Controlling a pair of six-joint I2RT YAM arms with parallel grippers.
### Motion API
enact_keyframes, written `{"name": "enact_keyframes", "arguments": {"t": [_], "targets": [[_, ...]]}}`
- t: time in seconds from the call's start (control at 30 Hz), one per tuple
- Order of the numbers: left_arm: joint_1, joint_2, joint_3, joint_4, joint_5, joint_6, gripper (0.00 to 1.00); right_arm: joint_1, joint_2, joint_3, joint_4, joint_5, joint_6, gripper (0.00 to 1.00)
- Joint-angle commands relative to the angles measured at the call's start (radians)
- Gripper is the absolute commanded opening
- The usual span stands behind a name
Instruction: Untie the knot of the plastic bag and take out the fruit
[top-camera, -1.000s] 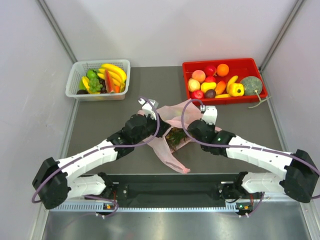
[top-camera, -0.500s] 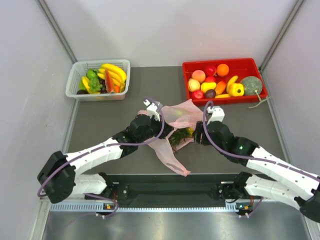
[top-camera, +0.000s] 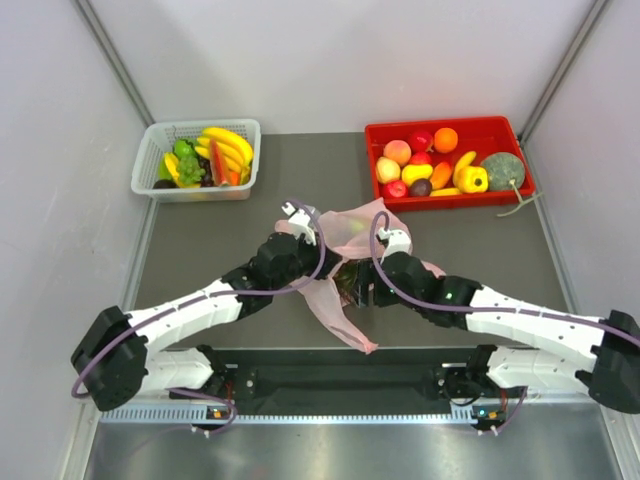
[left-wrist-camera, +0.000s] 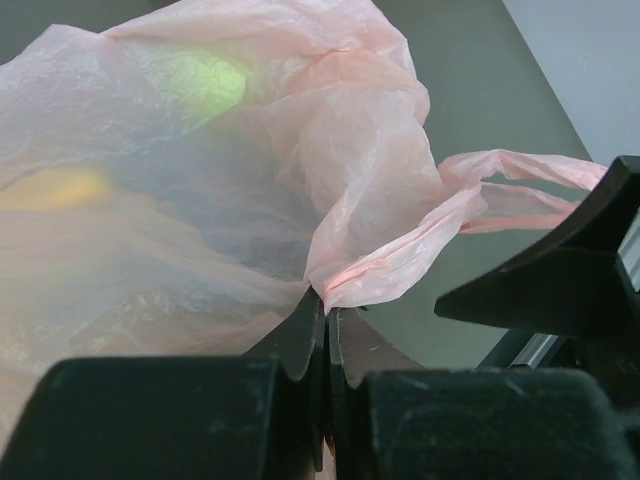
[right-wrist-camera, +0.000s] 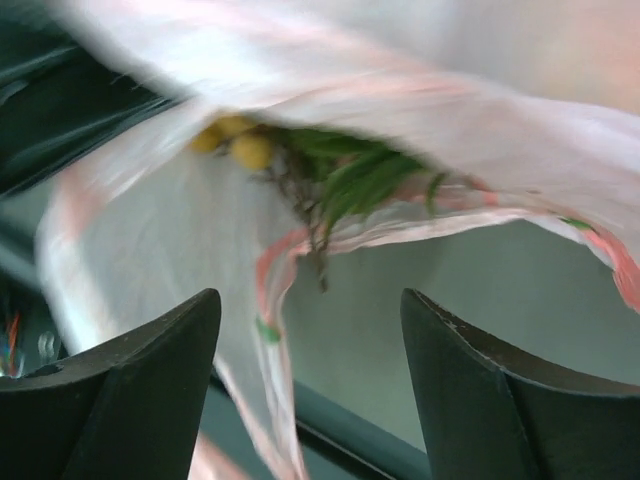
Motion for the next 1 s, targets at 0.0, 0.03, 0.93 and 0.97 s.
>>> {"name": "enact_keyframes", "arguments": {"t": [0.0,0.03,0.93,0.97], "targets": [[-0.001,-0.038,-0.01,0.015,-0.032,0.012,0.0,0.016,0.06,0.03,0.016,0.24,0.282,0.74],[0.001,-0.038,-0.013,0.015,-0.033,0.01,0.0,0.016,0.06,0.03,0.021,0.265,0.327,0.74],[-0.001,-0.082,-0.03,0.0,-0.012,0.013,0.0,0.023,0.357,0.061,0.14,0.503,0.6,0.0],[0.001,-0.084,-0.033,0.0,-0.012,0.013,0.0,0.02,0.33,0.048,0.156,0.469,0.546,0.0]]}}
